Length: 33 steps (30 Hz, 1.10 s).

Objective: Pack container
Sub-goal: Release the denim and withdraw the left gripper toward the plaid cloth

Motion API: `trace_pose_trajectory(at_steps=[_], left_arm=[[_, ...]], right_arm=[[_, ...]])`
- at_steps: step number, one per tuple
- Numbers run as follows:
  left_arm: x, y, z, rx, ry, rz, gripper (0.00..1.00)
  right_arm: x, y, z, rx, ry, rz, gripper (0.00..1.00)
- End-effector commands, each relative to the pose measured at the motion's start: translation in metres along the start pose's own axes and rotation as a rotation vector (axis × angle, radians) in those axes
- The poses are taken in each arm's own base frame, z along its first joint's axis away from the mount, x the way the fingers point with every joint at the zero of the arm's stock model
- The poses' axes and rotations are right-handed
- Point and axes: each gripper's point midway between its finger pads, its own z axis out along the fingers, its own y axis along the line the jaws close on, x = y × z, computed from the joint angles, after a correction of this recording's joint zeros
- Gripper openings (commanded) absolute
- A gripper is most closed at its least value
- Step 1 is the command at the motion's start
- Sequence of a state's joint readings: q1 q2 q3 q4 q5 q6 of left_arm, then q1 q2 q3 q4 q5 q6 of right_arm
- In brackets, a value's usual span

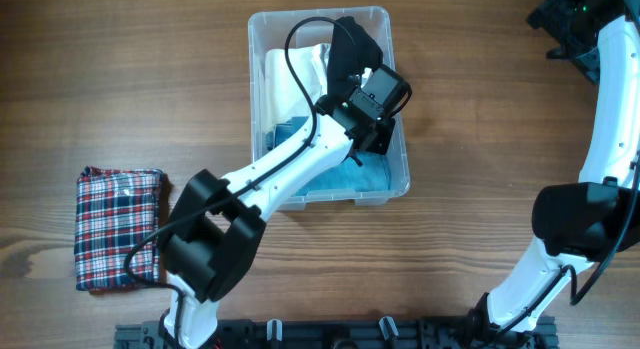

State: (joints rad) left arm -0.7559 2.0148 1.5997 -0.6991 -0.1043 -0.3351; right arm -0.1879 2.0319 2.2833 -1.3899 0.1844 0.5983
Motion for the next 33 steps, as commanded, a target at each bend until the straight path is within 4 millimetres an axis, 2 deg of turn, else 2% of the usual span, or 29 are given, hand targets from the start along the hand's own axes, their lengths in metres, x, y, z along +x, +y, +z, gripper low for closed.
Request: trace_pose_trajectory(at_steps=[1,2,3,6,7,9,10,13,15,16,18,21,23,29,33], left_arm=[[-0.038,0.038,-0.081,-0.173,-0.212,-0.036,0.28],[-0.04,0.046,-0.098,-0.2,-0.239,-0.045,0.34],[-0.041,0.054,-0.114,-0.221,-0.257,-0.053,0.49],[-0.033,0.087,-0.162,-0.275,-0.274,-0.099,0.7],[-0.029,0.1,-0.176,-0.287,-0.274,-0.126,0.8],[-0.019,0.134,-0.205,-0.317,-0.284,-0.26,0.89],[-0.012,0.153,-0.218,-0.338,-0.286,-0.343,0.99],[0.02,0.211,-0.252,-0.425,-0.268,-0.567,1.0],[0.05,0.258,-0.277,-0.516,-0.254,-0.739,1.0],[0.056,0.267,-0.281,-0.533,-0.252,-0.776,1.0],[0.076,0.297,-0.292,-0.6,-0.243,-0.909,1.0],[0.106,0.329,-0.294,-0.675,-0.219,-1.106,1.0],[0.135,0.344,-0.28,-0.689,-0.163,-1.268,0.98],[0.22,0.361,-0.232,-0.779,-0.009,-1.632,0.96],[0.26,0.362,-0.196,-0.788,0.049,-1.761,0.96]], right_arm=[[0.002,0.001,0.006,0.008,0.01,-0.001,1.0],[0.002,0.001,0.006,0.008,0.01,-0.001,1.0],[0.002,0.001,0.006,0.008,0.01,-0.001,1.0],[0.002,0.001,0.006,0.008,0.01,-0.001,1.0],[0.002,0.001,0.006,0.008,0.01,-0.001,1.0],[0.002,0.001,0.006,0.008,0.01,-0.001,1.0],[0.002,0.001,0.006,0.008,0.01,-0.001,1.0],[0.002,0.001,0.006,0.008,0.01,-0.001,1.0],[0.002,0.001,0.006,0.008,0.01,-0.001,1.0],[0.002,0.001,0.006,0.008,0.01,-0.001,1.0],[0.002,0.001,0.006,0.008,0.01,-0.002,1.0],[0.002,0.001,0.006,0.008,0.01,-0.001,1.0],[0.002,0.001,0.006,0.008,0.01,-0.001,1.0],[0.002,0.001,0.006,0.008,0.01,-0.001,1.0],[0.002,0.001,0.006,0.008,0.01,-0.001,1.0]])
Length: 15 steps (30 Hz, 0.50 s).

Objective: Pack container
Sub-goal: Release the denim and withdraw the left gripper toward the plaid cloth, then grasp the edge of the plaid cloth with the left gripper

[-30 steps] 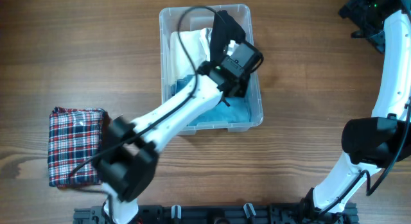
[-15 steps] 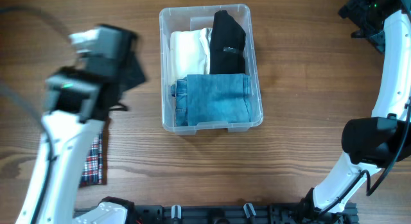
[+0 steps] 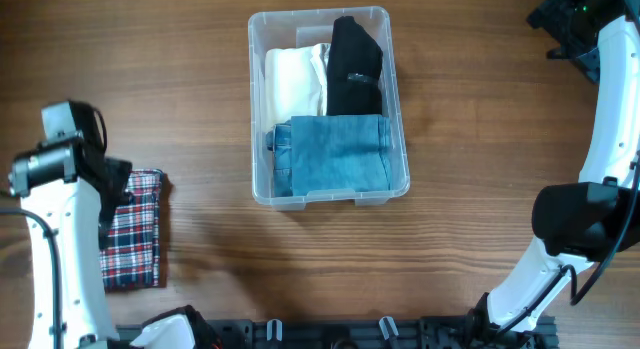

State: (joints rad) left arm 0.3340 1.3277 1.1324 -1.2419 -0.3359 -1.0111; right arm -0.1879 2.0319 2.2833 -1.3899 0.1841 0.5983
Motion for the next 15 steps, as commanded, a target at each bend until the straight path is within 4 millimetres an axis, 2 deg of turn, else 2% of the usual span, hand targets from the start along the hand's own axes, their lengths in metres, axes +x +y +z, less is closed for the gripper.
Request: trace_pose_trajectory(at_steps=[1,4,5,6,8,9,15], left_arm=[[0.02,0.015,0.037,-0.032,0.087,-0.144,0.95],[0.03,0.017,0.061,-0.02,0.114,-0.175,0.82],[0.031,0.017,0.068,-0.013,0.11,-0.182,0.71],[0.033,0.016,0.076,-0.002,0.103,-0.187,0.5],[0.034,0.013,0.082,0.013,0.096,-0.192,0.14],[0.035,0.011,0.085,0.026,0.097,-0.195,0.04],[0.038,0.002,0.098,0.052,0.101,-0.201,0.04]], right_arm=[[0.002,0.001,0.006,0.009,0.01,-0.001,1.0],[0.002,0.001,0.006,0.009,0.01,-0.001,1.0],[0.002,0.001,0.006,0.009,0.01,-0.001,1.0],[0.002,0.001,0.006,0.009,0.01,-0.001,1.0],[0.002,0.001,0.006,0.009,0.01,-0.001,1.0],[0.002,0.001,0.006,0.009,0.01,-0.001,1.0],[0.002,0.001,0.006,0.009,0.01,-0.001,1.0]])
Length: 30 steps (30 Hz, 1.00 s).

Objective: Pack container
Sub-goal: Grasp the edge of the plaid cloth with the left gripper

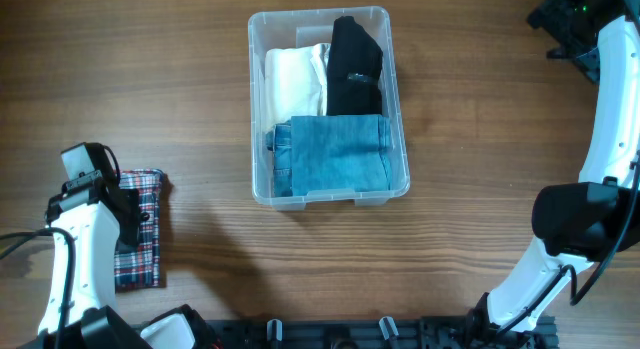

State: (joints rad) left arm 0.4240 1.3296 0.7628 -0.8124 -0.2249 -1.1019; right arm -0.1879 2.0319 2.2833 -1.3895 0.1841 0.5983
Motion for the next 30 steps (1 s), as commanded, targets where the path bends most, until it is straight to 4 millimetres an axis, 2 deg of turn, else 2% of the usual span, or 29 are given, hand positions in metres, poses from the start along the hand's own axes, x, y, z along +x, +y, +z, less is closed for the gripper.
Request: trace_pose_trajectory(at_steps=[1,5,8,12,15,18,22,26,28,29,30], left_arm=[[0.006,0.002,0.012,-0.023,0.03,-0.009,0.04],[0.02,-0.012,0.03,-0.006,0.115,-0.002,0.04],[0.04,-0.035,0.048,0.061,0.225,-0.002,0.04],[0.06,-0.088,0.067,0.244,0.316,0.018,0.04],[0.064,-0.13,0.065,0.413,0.31,0.048,0.04],[0.069,-0.171,0.037,0.632,0.325,0.169,0.04],[0.068,-0.197,-0.018,0.831,0.344,0.297,0.04],[0.046,-0.199,-0.082,0.98,0.212,0.399,0.05],[0.025,-0.193,-0.105,1.004,0.123,0.372,0.07],[0.016,-0.19,-0.111,1.002,0.083,0.36,0.1],[0.0,-0.185,-0.119,1.0,-0.004,0.375,0.2]], right_arm=[[0.002,0.001,0.006,0.009,0.011,-0.002,1.0],[0.002,0.001,0.006,0.009,0.011,-0.002,1.0],[0.002,0.001,0.006,0.009,0.011,-0.002,1.0],[0.002,0.001,0.006,0.009,0.011,-0.002,1.0],[0.002,0.001,0.006,0.009,0.01,-0.001,1.0],[0.002,0.001,0.006,0.009,0.011,-0.002,1.0],[0.002,0.001,0.006,0.009,0.011,-0.002,1.0],[0.002,0.001,0.006,0.009,0.011,-0.002,1.0],[0.002,0.001,0.006,0.009,0.011,-0.002,1.0],[0.002,0.001,0.006,0.009,0.011,-0.001,1.0],[0.002,0.001,0.006,0.009,0.011,-0.002,1.0]])
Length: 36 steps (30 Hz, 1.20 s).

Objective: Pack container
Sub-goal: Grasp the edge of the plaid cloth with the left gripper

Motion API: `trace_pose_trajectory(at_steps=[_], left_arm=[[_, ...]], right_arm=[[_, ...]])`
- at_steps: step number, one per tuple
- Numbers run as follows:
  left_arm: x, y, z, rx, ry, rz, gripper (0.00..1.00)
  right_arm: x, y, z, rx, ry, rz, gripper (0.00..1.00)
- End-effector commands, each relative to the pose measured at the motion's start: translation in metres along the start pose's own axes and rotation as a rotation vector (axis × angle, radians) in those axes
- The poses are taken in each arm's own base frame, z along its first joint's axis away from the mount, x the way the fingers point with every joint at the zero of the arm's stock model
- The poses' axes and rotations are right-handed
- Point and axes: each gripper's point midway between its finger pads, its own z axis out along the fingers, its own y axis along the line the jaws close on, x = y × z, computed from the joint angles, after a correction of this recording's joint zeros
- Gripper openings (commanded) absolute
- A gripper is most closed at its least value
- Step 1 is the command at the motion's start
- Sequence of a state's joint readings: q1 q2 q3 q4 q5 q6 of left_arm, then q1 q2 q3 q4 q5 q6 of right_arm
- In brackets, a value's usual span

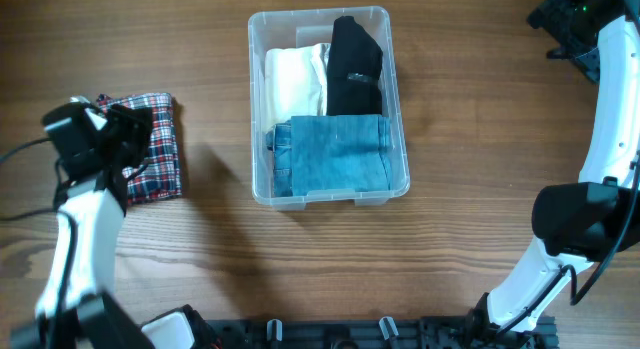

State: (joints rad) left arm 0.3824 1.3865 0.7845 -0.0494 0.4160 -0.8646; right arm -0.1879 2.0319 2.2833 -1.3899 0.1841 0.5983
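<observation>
A clear plastic container (399,109) stands at the top centre of the table. Inside lie a folded white cloth (293,84), a black cloth (355,64) and folded blue jeans (335,154). Left of the container, my left gripper (128,129) is shut on the top edge of a folded red plaid cloth (160,161), which looks raised off the wood. My right gripper (556,19) sits at the far top right corner, away from everything; its fingers do not show clearly.
The wooden table (470,219) stretches around the container. The right arm (600,139) runs along the right edge. A black rail (330,334) lies along the front edge.
The plaid cloth has gone from the lower left of the table up and to the right, closer to the container, held by my left gripper. The right arm has not moved.
My left gripper was inside the container over the jeans, with the plaid cloth lying at the far left. Then the arm was back at the left beside the plaid cloth, then down on it. Now it holds the cloth nearer the container.
</observation>
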Motion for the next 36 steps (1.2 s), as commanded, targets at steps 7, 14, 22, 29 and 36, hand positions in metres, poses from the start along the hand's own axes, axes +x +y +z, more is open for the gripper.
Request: trace_pose_trajectory(at_steps=[7,14,22,29,36], left_arm=[[-0.107,0.036,-0.079,-0.305,-0.456,0.365,0.99],[-0.113,0.096,-0.047,-0.41,-0.341,0.363,0.99],[-0.081,0.071,0.013,-0.146,0.091,0.502,1.0],[-0.107,0.078,0.014,-0.272,0.235,0.557,1.0],[-0.094,0.131,0.019,-0.39,0.356,0.563,1.0]], right_arm=[[0.002,0.001,0.006,0.009,0.01,-0.001,1.0],[0.002,0.001,0.006,0.009,0.01,-0.001,1.0],[0.002,0.001,0.006,0.008,0.01,-0.001,1.0],[0.002,0.001,0.006,0.009,0.01,-0.001,1.0],[0.002,0.001,0.006,0.009,0.01,-0.001,1.0]])
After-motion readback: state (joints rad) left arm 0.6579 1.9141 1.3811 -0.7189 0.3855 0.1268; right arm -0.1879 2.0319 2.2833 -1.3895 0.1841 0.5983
